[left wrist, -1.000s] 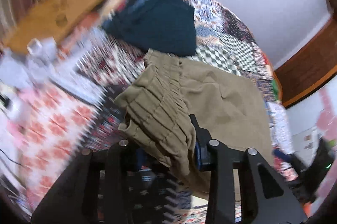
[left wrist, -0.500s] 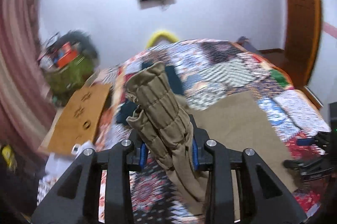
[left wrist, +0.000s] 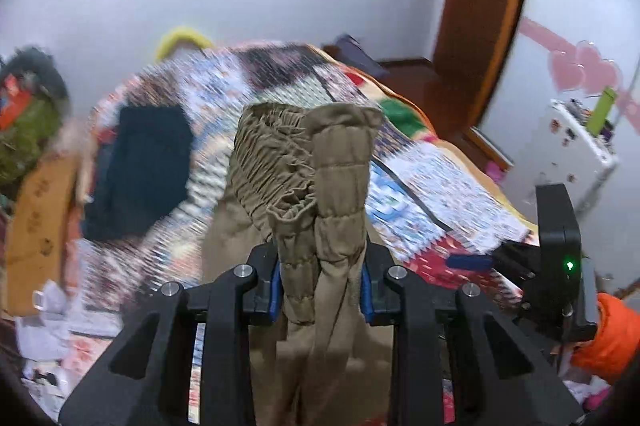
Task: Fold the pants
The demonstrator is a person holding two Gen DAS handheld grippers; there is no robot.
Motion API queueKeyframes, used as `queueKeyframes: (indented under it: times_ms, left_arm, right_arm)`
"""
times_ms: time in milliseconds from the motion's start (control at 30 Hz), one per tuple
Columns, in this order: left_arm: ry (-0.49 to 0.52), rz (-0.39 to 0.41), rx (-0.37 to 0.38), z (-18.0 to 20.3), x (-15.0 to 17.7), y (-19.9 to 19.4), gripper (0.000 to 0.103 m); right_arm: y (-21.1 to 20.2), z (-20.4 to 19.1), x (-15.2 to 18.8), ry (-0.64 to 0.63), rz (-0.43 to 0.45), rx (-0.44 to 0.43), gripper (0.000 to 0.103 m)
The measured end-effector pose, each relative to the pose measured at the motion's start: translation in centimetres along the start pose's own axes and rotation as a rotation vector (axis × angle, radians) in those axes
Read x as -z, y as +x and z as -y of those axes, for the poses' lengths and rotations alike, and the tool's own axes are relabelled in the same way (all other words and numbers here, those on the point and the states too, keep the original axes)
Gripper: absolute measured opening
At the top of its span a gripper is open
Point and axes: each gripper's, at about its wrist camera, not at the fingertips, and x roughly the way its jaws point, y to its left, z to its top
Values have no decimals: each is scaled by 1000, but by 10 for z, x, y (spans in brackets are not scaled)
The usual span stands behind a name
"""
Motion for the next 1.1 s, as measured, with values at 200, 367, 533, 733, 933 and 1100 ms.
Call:
queueKeyframes:
  times_ms: [200, 367, 533, 733, 933, 1100]
  left_arm:
    - [11, -113, 91, 5, 11, 17, 44]
    - [10, -151, 101, -1, 13, 18, 74]
    - [-15, -149, 109, -18, 11, 15, 82]
    - [-8, -121, 121, -26, 1, 7, 90]
    - [-67, -59, 114, -49, -14, -2, 93]
    - [-85, -43, -39, -73, -35, 19, 98]
  right_arm:
    - [-7, 8, 3, 16, 17, 5, 81]
    - [-12, 14, 0, 24, 35, 13, 81]
    - [-10, 19, 0, 23, 34, 21, 81]
    - [-4, 25, 2, 37, 21, 16, 81]
    - [3, 29, 2, 36, 3, 26, 81]
    - [9, 33, 4, 32, -13, 26, 81]
